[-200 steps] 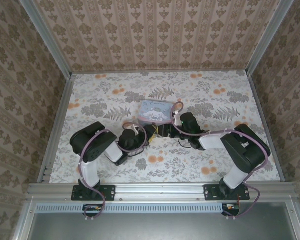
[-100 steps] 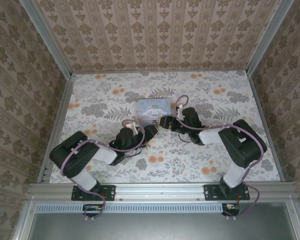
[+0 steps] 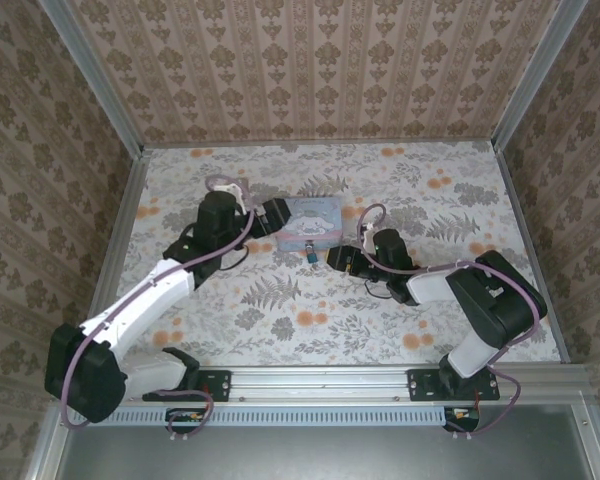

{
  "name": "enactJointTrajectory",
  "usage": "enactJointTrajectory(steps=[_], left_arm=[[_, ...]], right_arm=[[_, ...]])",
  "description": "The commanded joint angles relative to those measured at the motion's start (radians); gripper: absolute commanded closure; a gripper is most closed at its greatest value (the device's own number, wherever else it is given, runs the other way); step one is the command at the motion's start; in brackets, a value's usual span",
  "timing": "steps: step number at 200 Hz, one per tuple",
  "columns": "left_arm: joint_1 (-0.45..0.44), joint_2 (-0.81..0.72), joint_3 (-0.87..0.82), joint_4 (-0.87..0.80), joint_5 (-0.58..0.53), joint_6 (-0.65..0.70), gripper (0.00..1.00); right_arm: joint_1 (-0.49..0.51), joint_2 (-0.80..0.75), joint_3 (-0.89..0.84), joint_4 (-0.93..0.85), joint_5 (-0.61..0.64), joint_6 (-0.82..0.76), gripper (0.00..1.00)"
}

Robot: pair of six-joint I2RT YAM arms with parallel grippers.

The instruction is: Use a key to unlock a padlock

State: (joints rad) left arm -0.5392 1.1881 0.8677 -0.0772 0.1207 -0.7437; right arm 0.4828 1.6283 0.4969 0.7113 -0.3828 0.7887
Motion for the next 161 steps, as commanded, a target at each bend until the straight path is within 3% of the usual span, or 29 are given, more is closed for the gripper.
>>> enactJointTrajectory(steps=[1, 32, 80, 161], left_arm=[[0.047, 0.031, 0.064, -0.2, -0.028, 0.16, 0.0], [0.065, 0.082, 0.123, -0.22, -0.089, 0.265, 0.0], [0.076, 0.186, 0.193, -0.251, -0.167, 0.289, 0.0], [0.077, 0.311, 0.268, -0.272, -0.123, 0.294, 0.0]], right_arm=[[0.024, -0.017, -0.017, 0.054, 0.051, -0.023, 0.38], [0.051, 0.007, 0.009, 0.04, 0.095, -0.061, 0.41], [0.081, 0.077, 0.076, -0.004, 0.126, -0.129, 0.5], [0.099, 0.172, 0.154, -0.068, 0.147, -0.208, 0.5]])
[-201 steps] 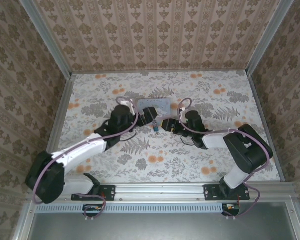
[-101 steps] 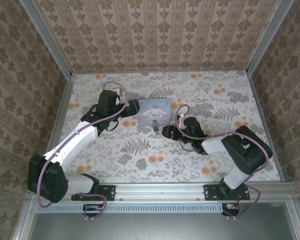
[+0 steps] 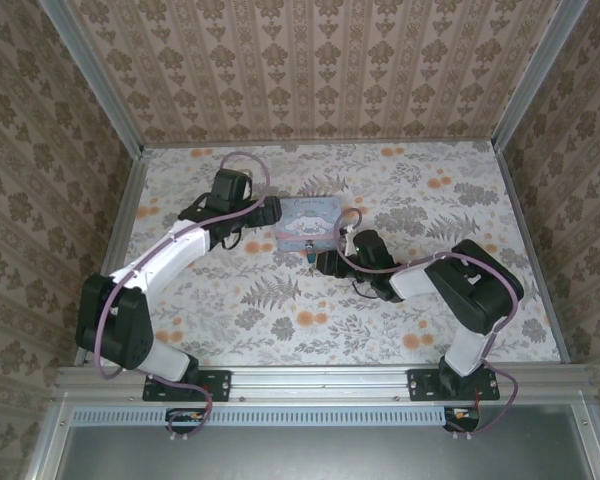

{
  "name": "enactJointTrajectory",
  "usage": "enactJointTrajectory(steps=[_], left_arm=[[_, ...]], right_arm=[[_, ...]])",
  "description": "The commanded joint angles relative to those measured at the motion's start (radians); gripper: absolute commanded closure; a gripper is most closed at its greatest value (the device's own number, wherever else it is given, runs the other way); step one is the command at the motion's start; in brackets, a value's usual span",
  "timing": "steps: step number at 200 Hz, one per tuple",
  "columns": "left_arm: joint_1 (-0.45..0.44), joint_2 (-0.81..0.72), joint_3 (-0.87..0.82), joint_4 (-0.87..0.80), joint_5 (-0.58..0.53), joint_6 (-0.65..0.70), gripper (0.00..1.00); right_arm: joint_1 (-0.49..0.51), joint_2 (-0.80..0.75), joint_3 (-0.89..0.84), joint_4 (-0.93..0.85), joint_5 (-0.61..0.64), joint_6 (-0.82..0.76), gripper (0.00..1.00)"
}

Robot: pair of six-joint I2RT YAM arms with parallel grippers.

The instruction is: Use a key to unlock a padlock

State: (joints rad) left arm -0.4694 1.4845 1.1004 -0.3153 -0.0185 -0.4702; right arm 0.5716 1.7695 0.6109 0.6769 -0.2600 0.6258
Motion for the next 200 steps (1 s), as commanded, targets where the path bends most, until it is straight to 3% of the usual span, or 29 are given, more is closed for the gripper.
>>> enactJointTrajectory(steps=[1, 107, 200], left_arm=[[0.007, 0.015, 0.035, -0.033, 0.016, 0.02, 0.0], [0.043, 0.074, 0.069, -0.034, 0.067, 0.0, 0.0], [0.044, 0.092, 0.079, -0.034, 0.091, -0.001, 0.0]], right_arm=[[0.01, 0.032, 0.04, -0.034, 0.024, -0.045, 0.5], [0.027, 0.124, 0.105, -0.039, -0.019, -0.058, 0.53], [0.043, 0.146, 0.096, -0.009, -0.009, -0.034, 0.66]])
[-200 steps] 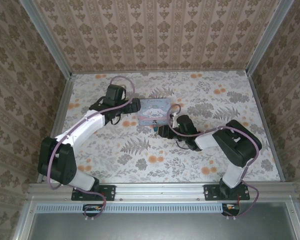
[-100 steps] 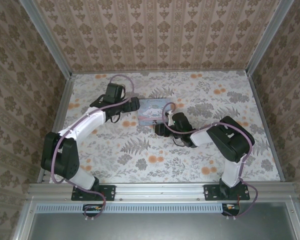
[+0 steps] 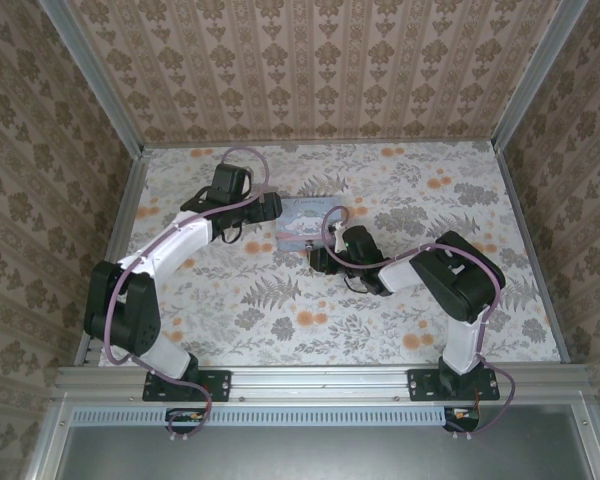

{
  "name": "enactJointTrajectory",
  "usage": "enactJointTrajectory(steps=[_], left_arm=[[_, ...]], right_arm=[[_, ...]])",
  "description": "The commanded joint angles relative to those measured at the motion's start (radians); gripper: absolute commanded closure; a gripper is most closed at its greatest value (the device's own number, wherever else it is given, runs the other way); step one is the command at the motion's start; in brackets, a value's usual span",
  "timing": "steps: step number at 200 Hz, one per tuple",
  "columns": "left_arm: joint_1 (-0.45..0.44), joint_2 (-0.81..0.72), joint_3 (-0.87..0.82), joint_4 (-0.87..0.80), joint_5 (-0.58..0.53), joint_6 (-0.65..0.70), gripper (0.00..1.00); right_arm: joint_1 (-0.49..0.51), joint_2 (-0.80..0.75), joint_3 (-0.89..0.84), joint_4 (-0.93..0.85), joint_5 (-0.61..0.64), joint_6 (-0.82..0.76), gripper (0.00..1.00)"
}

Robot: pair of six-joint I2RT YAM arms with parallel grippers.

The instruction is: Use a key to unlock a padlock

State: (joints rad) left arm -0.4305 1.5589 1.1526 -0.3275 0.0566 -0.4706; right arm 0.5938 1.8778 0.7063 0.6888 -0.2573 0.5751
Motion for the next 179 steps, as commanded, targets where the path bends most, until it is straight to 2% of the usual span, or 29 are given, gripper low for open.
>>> enactJointTrajectory(steps=[1, 27, 69, 107, 121, 179], left_arm=[[0.004, 0.017, 0.028, -0.022, 0.015, -0.001, 0.0], [0.009, 0.017, 0.029, -0.022, 0.023, 0.004, 0.0], [0.009, 0.016, 0.033, -0.037, 0.026, 0.012, 0.0], [-0.02, 0.022, 0.056, -0.079, 0.0, 0.046, 0.0], [-0.073, 0.029, 0.071, -0.104, -0.05, 0.069, 0.0], [-0.195, 0.107, 0.126, -0.154, -0.226, 0.11, 0.0]], right_arm=[[0.021, 0.038, 0.0, -0.02, -0.011, 0.018, 0.66], [0.021, 0.046, -0.005, -0.004, -0.005, 0.033, 0.74], [0.02, 0.018, -0.03, -0.002, 0.024, 0.061, 1.0], [0.014, -0.047, -0.056, -0.065, 0.076, 0.103, 1.0], [0.011, -0.067, -0.065, -0.085, 0.093, 0.132, 1.0], [0.005, -0.128, -0.108, -0.124, 0.146, 0.248, 1.0]])
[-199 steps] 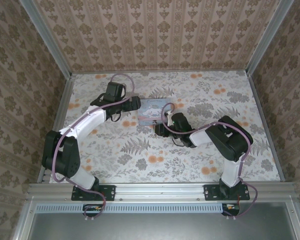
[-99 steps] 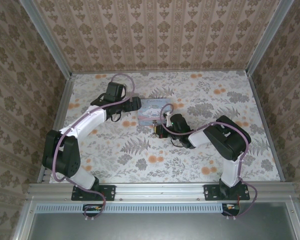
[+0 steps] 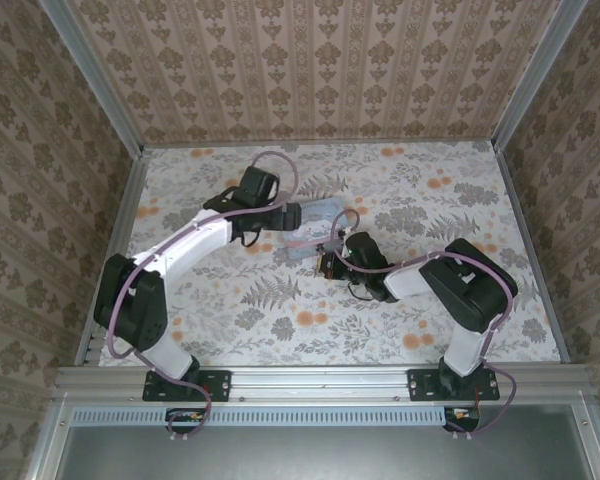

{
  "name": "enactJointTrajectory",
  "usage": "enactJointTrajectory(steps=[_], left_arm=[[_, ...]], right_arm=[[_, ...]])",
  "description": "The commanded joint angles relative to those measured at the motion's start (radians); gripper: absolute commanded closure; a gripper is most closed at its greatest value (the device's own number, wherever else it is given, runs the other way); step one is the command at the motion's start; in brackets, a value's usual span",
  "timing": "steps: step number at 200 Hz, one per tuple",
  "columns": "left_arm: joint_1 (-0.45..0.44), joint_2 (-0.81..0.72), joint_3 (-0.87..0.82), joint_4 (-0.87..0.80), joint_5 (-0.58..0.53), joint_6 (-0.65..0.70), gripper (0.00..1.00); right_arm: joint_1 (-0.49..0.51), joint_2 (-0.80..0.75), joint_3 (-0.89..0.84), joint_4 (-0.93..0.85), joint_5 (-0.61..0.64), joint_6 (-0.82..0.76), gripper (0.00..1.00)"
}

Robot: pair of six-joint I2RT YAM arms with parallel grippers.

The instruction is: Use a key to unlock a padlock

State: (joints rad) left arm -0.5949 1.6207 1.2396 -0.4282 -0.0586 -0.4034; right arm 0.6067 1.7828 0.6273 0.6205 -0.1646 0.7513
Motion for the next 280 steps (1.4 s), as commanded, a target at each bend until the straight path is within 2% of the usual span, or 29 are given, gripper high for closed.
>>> enactJointTrajectory(steps=[1, 40, 98, 204, 247, 280], left_arm=[[-0.033, 0.047, 0.039, -0.055, -0.115, 0.045, 0.0], [-0.105, 0.11, 0.078, -0.089, -0.235, 0.057, 0.0], [-0.181, 0.166, 0.088, -0.101, -0.328, 0.076, 0.0], [-0.239, 0.218, 0.026, -0.093, -0.368, 0.061, 0.0], [-0.258, 0.253, 0.024, -0.104, -0.346, 0.076, 0.01], [-0.267, 0.283, 0.032, -0.115, -0.339, 0.086, 0.01]], right_arm=[[-0.008, -0.033, -0.03, -0.056, 0.054, 0.074, 1.0], [-0.018, -0.031, -0.075, -0.009, 0.072, 0.163, 1.0], [-0.033, -0.01, -0.126, 0.097, 0.072, 0.258, 1.0], [-0.106, 0.069, -0.148, 0.289, -0.025, 0.359, 1.0], [-0.186, 0.09, -0.114, 0.263, -0.122, 0.322, 1.0], [-0.266, 0.082, -0.065, 0.152, -0.223, 0.246, 1.0]])
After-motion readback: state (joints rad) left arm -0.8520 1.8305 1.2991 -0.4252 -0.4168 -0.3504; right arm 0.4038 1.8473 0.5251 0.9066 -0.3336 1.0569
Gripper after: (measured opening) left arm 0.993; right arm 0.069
